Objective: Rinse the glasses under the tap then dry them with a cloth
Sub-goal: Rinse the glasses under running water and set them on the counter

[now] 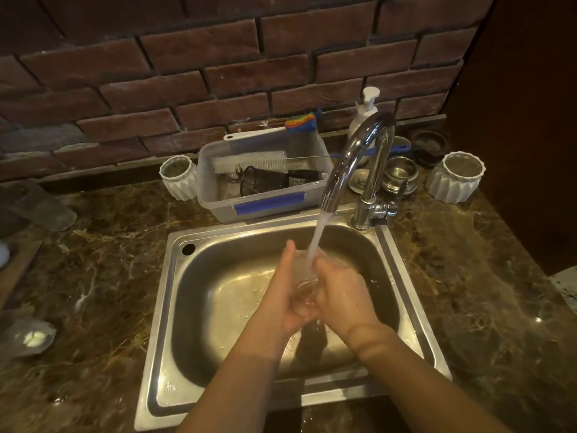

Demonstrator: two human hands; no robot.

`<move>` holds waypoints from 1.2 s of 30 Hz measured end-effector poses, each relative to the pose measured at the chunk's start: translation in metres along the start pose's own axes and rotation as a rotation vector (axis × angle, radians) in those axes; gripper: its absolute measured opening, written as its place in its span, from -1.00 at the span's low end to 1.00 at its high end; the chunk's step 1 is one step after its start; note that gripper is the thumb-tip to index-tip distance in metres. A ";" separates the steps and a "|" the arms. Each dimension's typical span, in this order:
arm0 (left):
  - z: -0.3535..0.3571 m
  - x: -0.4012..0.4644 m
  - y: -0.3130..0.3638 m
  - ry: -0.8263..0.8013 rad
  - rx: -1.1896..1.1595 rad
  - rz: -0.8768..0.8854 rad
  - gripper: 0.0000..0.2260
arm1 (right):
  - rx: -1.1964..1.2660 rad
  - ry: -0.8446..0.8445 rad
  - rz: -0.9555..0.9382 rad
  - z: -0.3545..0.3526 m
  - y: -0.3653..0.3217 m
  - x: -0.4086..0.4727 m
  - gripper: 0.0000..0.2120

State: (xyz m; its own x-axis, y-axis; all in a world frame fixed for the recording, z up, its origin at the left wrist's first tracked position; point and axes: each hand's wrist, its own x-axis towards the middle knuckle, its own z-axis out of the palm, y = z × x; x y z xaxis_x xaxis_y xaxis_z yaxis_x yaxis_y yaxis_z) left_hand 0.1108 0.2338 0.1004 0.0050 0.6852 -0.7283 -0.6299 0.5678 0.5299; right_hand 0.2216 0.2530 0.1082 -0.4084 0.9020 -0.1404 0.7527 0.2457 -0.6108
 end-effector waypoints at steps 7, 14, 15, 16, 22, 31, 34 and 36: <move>0.015 0.013 -0.015 0.152 0.066 0.160 -0.45 | 0.065 0.210 -0.119 0.012 -0.004 -0.009 -0.67; 0.008 0.001 -0.013 0.273 0.128 0.191 -0.55 | 0.067 0.095 -0.065 0.010 -0.015 -0.009 -0.41; 0.004 0.001 -0.008 0.289 0.117 0.192 -0.57 | 0.060 0.087 -0.070 0.010 -0.018 -0.010 -0.37; 0.001 0.000 -0.001 0.304 0.105 0.181 -0.56 | 0.067 0.093 -0.092 0.011 -0.020 -0.014 -0.35; -0.007 0.002 -0.007 0.307 0.194 0.171 -0.60 | 0.176 0.004 -0.074 0.016 -0.016 -0.023 -0.30; -0.008 -0.002 -0.013 0.308 -0.003 0.054 -0.54 | 0.473 0.079 0.012 0.034 -0.003 -0.032 -0.38; -0.006 -0.001 -0.015 0.270 -0.076 0.000 -0.48 | 0.524 0.097 0.054 0.034 0.001 -0.020 -0.53; -0.004 0.001 -0.018 0.216 -0.077 0.013 -0.53 | 0.553 0.064 0.106 0.027 0.006 -0.012 -0.58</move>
State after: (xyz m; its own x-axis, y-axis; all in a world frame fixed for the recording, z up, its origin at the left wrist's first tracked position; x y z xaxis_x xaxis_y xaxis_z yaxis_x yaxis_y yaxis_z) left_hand 0.1192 0.2232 0.0883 -0.1649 0.5741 -0.8020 -0.6860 0.5175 0.5115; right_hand 0.2165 0.2343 0.0849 -0.3004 0.9354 -0.1866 0.3984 -0.0547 -0.9156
